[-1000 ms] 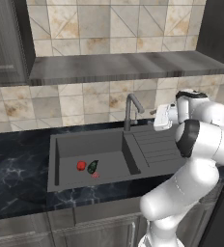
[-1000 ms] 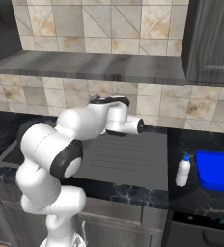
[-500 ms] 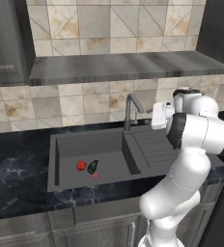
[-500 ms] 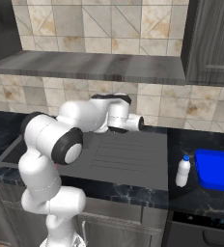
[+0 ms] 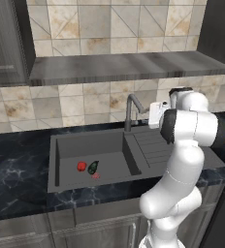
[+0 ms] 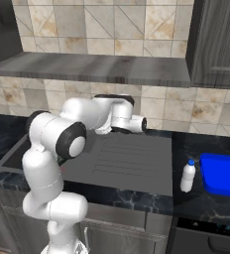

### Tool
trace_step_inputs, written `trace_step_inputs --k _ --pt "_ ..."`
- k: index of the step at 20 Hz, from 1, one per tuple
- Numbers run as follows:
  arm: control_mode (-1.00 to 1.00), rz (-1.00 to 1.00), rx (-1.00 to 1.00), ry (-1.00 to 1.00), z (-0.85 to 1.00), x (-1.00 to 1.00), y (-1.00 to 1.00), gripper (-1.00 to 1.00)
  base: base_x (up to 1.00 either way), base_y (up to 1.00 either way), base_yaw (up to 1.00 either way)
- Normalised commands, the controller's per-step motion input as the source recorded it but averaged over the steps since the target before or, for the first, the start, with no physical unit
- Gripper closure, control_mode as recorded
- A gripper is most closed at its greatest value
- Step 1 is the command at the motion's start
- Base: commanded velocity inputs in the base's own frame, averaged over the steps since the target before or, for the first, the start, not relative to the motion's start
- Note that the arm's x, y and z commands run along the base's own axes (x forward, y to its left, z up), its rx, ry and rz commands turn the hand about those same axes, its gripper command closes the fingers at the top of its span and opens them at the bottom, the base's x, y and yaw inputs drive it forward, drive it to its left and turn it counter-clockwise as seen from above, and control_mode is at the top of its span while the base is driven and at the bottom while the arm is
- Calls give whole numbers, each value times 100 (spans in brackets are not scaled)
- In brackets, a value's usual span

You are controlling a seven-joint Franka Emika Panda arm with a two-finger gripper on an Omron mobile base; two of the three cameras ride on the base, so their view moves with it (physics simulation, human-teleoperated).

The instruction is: Pick up all produce items and place them in the sink. Turn on the sink faucet to wash them. Then turn the sink off and put them in the tray.

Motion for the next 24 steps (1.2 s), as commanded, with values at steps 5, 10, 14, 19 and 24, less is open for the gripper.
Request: trace_step_inputs --k 5,10,14,19,24 --pt "-100 4 0 -2 -13 18 0 -100 0 0 0" --pt "-100 5 0 -3 -14 21 0 -100 0 0 0" --pt "-100 5 0 -5 -8 24 0 -100 0 0 0" --pt "-100 4 0 -7 -6 21 -3 -100 0 0 0" --pt "-100 0 0 -9 0 2 -21 -100 0 0 0"
